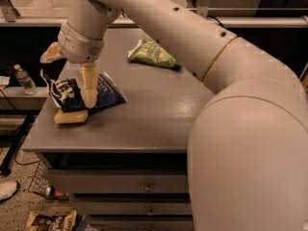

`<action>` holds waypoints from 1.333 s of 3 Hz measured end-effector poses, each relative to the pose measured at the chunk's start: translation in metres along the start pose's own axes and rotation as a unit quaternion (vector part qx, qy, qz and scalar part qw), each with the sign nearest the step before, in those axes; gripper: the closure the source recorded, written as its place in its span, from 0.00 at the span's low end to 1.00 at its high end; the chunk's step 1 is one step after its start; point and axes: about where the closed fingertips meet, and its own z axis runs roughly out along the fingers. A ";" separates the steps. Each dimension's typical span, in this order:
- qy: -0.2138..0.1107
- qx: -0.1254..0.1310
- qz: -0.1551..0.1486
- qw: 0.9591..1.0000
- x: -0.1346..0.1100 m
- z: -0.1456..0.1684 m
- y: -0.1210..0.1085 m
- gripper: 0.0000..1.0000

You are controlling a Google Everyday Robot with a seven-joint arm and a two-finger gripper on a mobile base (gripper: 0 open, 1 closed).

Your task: Move blue chip bag near sponge

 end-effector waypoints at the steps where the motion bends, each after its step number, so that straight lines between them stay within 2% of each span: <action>1: 0.023 0.001 0.038 0.999 0.020 -0.015 0.021 0.00; 2: 0.046 0.022 0.085 0.995 0.041 -0.039 0.054 0.00; 3: 0.059 0.046 0.128 0.989 0.064 -0.059 0.092 0.00; 4: 0.066 0.066 0.162 0.982 0.084 -0.074 0.119 0.00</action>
Offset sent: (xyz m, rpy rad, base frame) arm 0.0053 -0.1662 -0.0056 -0.0942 -0.0068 -0.3739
